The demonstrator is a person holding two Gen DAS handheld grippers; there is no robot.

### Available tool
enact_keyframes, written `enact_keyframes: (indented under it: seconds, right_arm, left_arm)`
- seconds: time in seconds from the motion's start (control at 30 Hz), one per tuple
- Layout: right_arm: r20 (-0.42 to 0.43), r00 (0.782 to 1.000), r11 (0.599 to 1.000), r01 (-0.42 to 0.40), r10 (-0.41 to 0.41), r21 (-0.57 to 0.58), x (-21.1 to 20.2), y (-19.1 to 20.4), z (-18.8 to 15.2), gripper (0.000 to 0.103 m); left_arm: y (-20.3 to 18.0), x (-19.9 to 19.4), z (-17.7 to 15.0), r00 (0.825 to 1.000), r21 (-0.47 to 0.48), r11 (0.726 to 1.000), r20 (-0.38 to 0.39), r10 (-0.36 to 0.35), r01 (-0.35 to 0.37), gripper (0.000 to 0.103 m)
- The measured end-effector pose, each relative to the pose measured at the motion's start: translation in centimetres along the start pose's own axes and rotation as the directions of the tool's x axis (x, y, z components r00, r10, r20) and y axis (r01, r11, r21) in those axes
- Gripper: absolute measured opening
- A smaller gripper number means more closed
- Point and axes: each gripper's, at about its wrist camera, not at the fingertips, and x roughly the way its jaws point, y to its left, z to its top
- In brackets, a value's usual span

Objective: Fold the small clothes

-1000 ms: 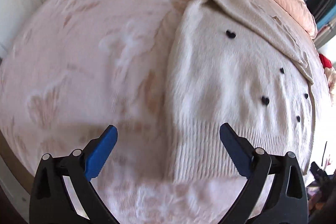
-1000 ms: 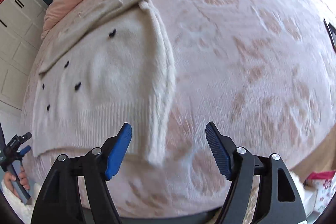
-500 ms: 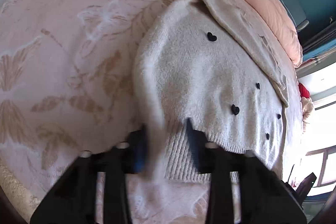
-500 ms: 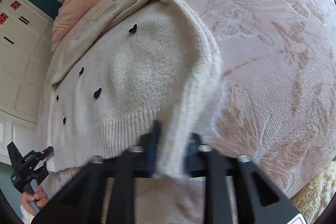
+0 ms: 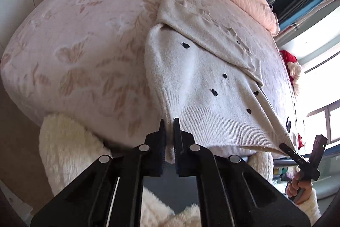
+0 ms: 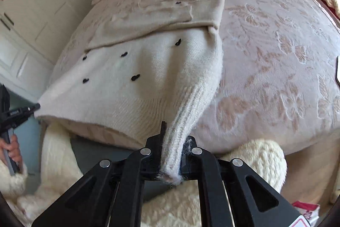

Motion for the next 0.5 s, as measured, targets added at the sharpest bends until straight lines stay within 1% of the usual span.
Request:
enact_keyframes:
  seconds: [0.07,0.1,0.13,0.17,0.2,0.23,0.27,0.3,0.33,0.37,0.4,0.43,0.47,0.5]
  right_arm:
    - [-0.116,0.993,0.998,0.016,-0.023,-0.062,0.0,0.2,-3.9,0.007]
    - [-0.176,0.984,0.996,0.006,-0.020,-0.083,-0.2,0.3,-5.8,0.007]
    - [-0.218,0.976,0.995,-0.004,-0.017,-0.097,-0.6,0.5,-7.6,0.007]
    - [-0.248,0.969,0.995,-0.024,-0.001,-0.098,-1.4,0.6,-8.9,0.007]
    - [-0.259,0.965,0.995,-0.047,0.023,-0.086,-2.3,0.7,-9.6,0.007]
    - [-0.249,0.968,0.995,-0.067,0.046,-0.079,-3.6,0.9,-9.7,0.007]
    - [-0.214,0.975,0.994,-0.078,0.060,-0.078,-5.0,1.2,-9.0,0.007]
    - [-0.160,0.985,0.994,-0.083,0.071,-0.069,-6.3,1.1,-7.7,0.007]
    - [-0.092,0.992,0.994,-0.092,0.087,-0.051,-7.5,0.6,-5.7,0.007]
    - [-0.021,0.995,0.994,-0.100,0.100,-0.030,-8.2,-0.3,-3.3,0.007]
    - [0.053,0.994,0.995,-0.099,0.099,-0.007,-8.6,-1.3,-1.0,0.007]
    - [0.123,0.988,0.995,-0.096,0.093,0.021,-8.3,-2.5,1.4,0.007]
    - [0.175,0.980,0.992,-0.107,0.096,0.060,-7.2,-3.7,3.8,0.007]
    - [0.229,0.969,0.984,-0.127,0.096,0.123,-5.6,-5.4,6.1,0.007]
  left_arm:
    - [0.5,-0.7,-4.1,0.997,0.005,1.000,-0.076,0.006,-0.006,0.004]
    - [0.4,-1.2,-6.2,0.994,0.007,1.000,-0.111,0.010,-0.009,0.003]
    - [0.5,-1.8,-7.9,0.990,-0.004,1.000,-0.144,0.003,-0.004,0.003]
    - [0.5,-2.5,-9.1,0.987,-0.027,1.000,-0.163,-0.013,0.008,0.003]
    - [0.7,-3.4,-9.6,0.986,-0.064,0.998,-0.166,-0.024,0.014,0.003]
    - [0.6,-4.4,-9.7,0.988,-0.100,0.995,-0.151,-0.041,0.026,0.003]
    - [0.3,-5.5,-8.8,0.992,-0.108,0.993,-0.118,-0.051,0.039,0.003]
    - [-0.2,-6.4,-7.5,0.996,-0.095,0.994,-0.076,-0.051,0.044,0.003]
    - [-0.8,-7.1,-5.6,0.998,-0.075,0.995,-0.024,-0.060,0.058,0.003]
    - [-1.4,-7.4,-3.3,0.997,-0.038,0.997,0.028,-0.069,0.070,0.003]
    - [-1.8,-7.0,-0.8,0.996,0.001,0.999,0.075,-0.051,0.051,0.003]
    - [-2.3,-6.3,1.8,0.992,0.033,0.999,0.119,-0.037,0.034,0.004]
    - [-2.5,-5.0,4.5,0.986,0.053,0.998,0.162,-0.035,0.026,0.004]
    - [-2.5,-3.6,7.0,0.980,0.050,0.999,0.198,-0.001,-0.009,0.002]
